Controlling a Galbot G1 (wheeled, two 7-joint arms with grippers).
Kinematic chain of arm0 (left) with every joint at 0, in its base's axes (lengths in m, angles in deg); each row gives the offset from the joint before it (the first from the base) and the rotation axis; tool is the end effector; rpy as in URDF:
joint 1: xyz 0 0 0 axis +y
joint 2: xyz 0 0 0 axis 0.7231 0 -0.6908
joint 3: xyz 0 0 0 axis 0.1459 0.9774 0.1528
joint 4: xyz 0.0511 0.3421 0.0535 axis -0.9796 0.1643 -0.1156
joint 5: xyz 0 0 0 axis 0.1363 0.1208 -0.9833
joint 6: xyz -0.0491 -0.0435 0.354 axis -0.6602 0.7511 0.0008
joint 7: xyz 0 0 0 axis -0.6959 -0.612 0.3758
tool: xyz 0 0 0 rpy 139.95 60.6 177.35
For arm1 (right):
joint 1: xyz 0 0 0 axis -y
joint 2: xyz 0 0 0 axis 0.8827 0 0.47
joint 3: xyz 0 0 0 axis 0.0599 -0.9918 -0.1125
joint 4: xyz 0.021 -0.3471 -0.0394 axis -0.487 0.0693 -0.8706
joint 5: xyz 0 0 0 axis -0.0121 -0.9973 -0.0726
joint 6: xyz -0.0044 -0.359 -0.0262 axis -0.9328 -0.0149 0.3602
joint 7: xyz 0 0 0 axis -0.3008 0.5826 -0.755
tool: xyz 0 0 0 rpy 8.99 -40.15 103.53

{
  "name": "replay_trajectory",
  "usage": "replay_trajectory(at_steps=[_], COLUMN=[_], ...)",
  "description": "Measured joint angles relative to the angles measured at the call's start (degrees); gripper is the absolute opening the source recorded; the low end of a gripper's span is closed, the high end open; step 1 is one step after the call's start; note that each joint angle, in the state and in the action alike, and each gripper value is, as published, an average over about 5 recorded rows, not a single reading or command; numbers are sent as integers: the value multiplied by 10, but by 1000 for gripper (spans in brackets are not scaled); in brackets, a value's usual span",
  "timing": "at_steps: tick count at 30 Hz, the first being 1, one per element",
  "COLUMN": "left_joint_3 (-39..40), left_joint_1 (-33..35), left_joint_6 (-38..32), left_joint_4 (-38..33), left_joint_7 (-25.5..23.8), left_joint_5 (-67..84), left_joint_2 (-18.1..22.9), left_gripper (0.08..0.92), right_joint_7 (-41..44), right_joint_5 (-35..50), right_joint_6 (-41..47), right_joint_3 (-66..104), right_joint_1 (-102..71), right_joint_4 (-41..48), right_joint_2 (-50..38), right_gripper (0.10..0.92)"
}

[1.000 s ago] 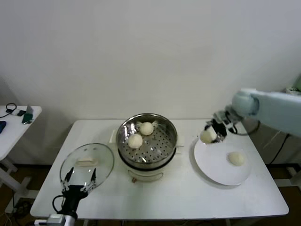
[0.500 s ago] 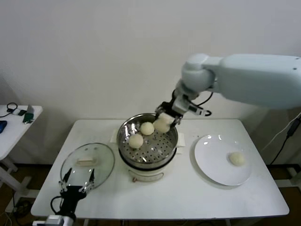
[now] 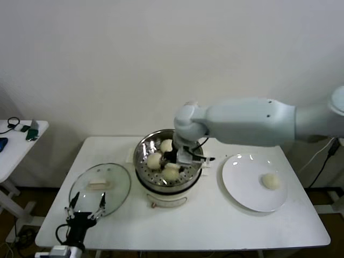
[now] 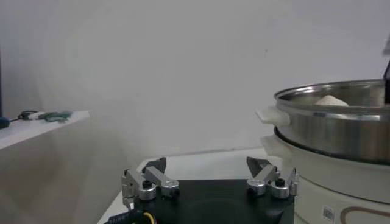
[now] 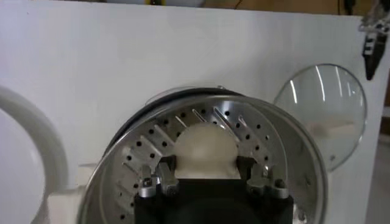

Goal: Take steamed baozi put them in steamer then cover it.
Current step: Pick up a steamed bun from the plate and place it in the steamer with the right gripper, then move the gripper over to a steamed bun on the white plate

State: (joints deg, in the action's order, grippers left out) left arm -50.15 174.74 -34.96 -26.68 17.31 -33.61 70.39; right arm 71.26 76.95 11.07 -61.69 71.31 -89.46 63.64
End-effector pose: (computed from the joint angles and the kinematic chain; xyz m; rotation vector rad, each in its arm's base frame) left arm 0.1352 0.0872 -0.3404 0.0897 -2.9773 -0.1602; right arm 0.4864 0.1723 -0.0947 -2.0008 0.2829 -2.2458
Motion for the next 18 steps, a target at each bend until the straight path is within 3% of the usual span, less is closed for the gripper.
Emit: replay_trajectory(at_steps=[3, 10, 18], left_joint_3=[0, -2, -1], left_joint_1=[0, 1, 4], left_joint_6=[0, 0, 0], left_joint_4=[1, -1, -8], left_joint_7=[0, 0, 0], left_joint_5=[0, 0, -1], left_joint_2=[0, 1, 1], left_gripper=[823, 823, 823], right_joint_7=[-6, -7, 47], right_joint_5=[-9, -2, 103], right_joint_6=[-3, -12, -13], right_joint_3=[3, 11, -23], right_joint_1=[-16, -20, 66], right_joint_4=[13, 30, 62], right_joint_2=[7, 9, -25], right_gripper=[668, 806, 823])
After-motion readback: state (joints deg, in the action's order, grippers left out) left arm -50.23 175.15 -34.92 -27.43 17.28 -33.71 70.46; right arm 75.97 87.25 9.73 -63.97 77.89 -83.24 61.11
